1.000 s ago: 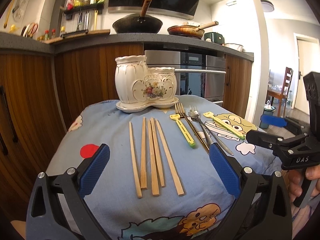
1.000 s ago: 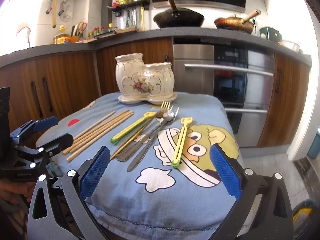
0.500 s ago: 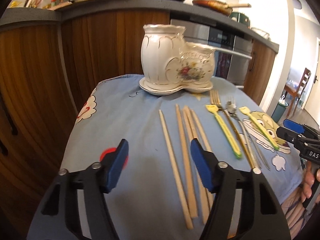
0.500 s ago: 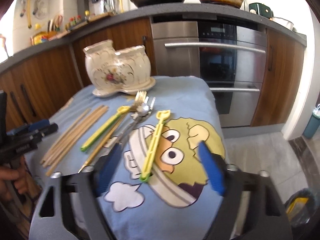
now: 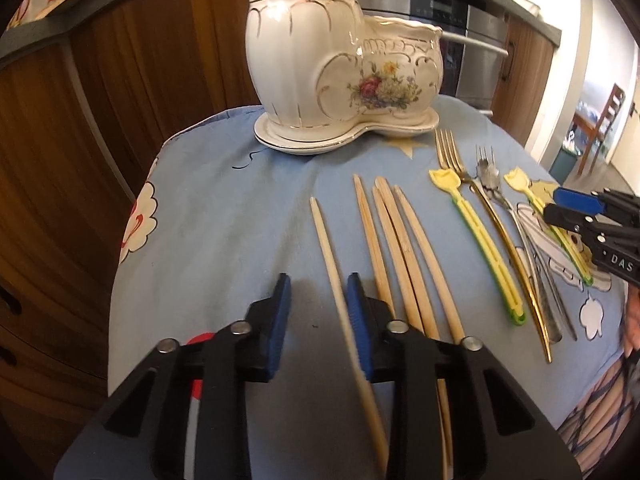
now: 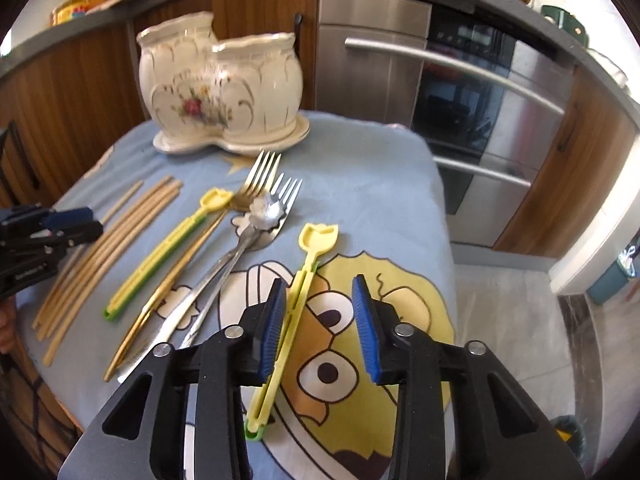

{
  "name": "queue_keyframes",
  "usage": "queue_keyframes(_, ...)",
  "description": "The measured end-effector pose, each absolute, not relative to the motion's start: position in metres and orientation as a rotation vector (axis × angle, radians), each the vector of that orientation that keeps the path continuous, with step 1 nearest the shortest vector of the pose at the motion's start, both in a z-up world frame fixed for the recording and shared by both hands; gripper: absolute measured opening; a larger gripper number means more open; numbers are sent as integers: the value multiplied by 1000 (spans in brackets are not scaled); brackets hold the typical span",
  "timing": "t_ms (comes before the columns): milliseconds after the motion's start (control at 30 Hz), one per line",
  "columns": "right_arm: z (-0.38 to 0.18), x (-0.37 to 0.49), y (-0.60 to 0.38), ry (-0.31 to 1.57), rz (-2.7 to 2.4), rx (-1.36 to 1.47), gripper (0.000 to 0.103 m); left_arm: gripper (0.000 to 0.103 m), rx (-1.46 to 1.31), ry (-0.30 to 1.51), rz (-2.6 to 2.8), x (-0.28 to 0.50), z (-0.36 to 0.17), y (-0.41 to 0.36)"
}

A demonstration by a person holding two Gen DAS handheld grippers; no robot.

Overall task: Organize utensils
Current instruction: 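Grasp a wooden chopstick with the left tool while the right tool grasps a yellow plastic utensil, then lift both held utensils and lower them into the white ceramic holder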

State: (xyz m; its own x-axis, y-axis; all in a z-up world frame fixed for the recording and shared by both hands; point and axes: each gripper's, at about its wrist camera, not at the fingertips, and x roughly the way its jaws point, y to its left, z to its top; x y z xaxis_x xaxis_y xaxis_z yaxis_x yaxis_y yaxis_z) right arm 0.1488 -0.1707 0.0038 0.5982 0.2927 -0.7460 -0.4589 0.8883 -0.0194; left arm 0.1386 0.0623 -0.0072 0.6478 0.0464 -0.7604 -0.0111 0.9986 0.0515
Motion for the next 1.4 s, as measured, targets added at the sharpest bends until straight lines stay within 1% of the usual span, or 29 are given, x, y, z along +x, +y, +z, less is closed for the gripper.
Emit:
queue_keyframes(33,3,150,-169,831,443,-223,30,15,55,872,30,139,-7,63)
queue_keyframes(67,1,152,-168,838,449,-229,26,13,64,877,27,140,-6,63)
queue_keyframes(100,1,154,-167,845,454,-229,25,9,71,882,23,140,-6,65)
queue_keyframes(167,1,158,-167,859,470,-225,20,6,77,896,7,143,-5,69)
queue_keyframes(200,2,161,-167,867,475,-227,18,6,85,903,1,145,-4,70)
queue_keyframes(367,6,174,-163,933,514,-283,18,6,121,972,-46,154,-1,71)
queue_keyframes(467,7,179,-163,978,521,-302,21,6,146,1046,-83,164,2,72)
queue_keyframes(667,6,184,-165,1003,535,-284,21,8,239,1186,-145,180,4,68)
queue_keyframes(767,6,187,-168,991,539,-260,14,8,256,1204,-162,183,5,67)
queue_keyframes(800,6,187,-170,986,539,-246,11,8,259,1201,-165,182,5,67)
queue_keyframes(967,12,187,-178,960,540,-190,10,7,233,1170,-156,179,6,70)
queue_keyframes(1100,28,187,-186,906,549,-136,10,5,207,1143,-155,172,6,75)
queue_keyframes(1300,57,186,-191,805,588,-41,10,5,53,987,-163,156,32,97)
queue_keyframes(1400,66,188,-192,766,607,7,11,5,-31,866,-168,144,54,107)
